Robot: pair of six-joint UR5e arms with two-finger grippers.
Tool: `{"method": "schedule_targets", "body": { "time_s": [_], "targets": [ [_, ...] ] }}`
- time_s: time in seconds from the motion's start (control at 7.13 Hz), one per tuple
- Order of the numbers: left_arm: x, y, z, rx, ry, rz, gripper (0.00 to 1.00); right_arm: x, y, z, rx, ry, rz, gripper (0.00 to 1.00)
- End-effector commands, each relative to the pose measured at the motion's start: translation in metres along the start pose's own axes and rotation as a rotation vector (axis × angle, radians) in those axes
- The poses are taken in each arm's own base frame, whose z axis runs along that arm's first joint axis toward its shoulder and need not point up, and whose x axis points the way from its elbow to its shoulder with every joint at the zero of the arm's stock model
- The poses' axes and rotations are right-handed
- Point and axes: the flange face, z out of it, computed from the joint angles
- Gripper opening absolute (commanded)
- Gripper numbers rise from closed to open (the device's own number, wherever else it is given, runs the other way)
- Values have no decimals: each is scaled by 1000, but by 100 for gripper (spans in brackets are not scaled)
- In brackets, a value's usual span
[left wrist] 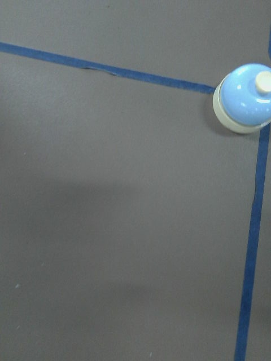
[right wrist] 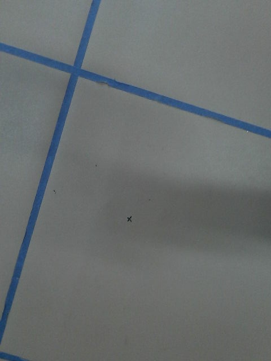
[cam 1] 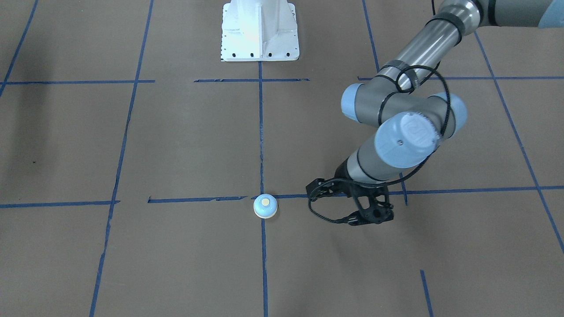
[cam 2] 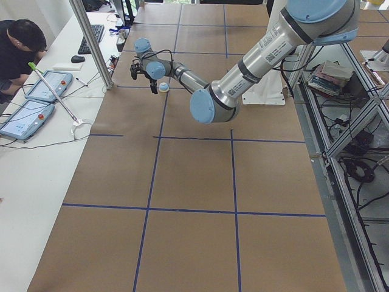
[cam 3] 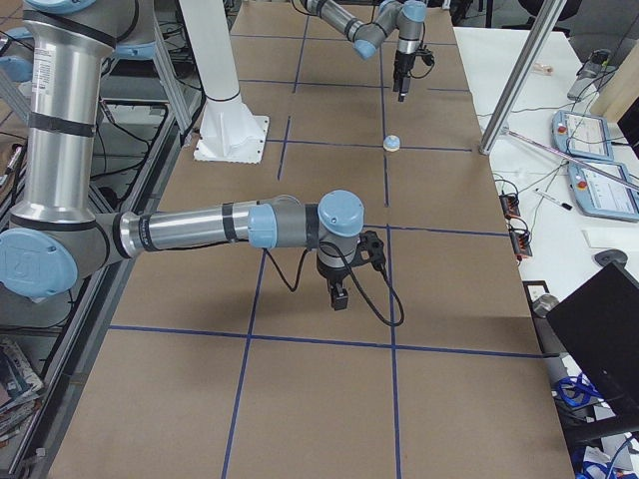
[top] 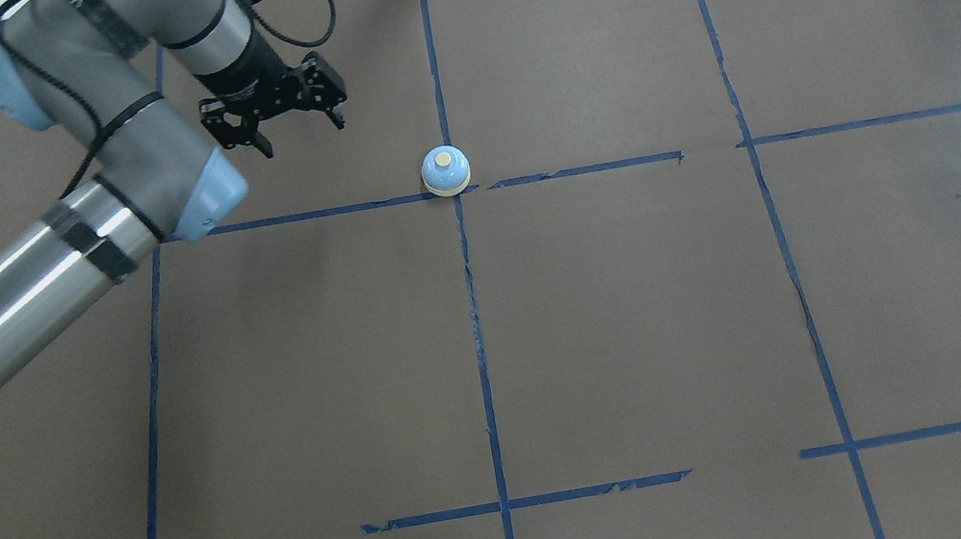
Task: Place and press bell with both arms
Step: 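Withdraw the left arm while the right arm reaches toward the bell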
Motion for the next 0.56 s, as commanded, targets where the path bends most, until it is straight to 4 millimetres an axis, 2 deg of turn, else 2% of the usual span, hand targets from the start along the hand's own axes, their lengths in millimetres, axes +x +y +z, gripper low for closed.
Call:
{"method": "schedule_targets", "body": {
  "time_s": [0.0, 0.14, 0.28, 0.42],
  "targets": [
    [-146, 34, -59, 71, -23, 216, 100, -44, -48, 1, 8, -17, -7, 100],
    [-210, 44, -88, 85, -72, 263, 100, -76, -74, 1, 11, -41, -16, 100],
    [-254, 55, -116, 53, -143, 292, 100, -131, -109, 2, 19, -61, 7, 100],
    [-284, 54, -151, 4, -212, 307, 100, -189, -139, 7, 14, -82, 35, 100]
  ]
}}
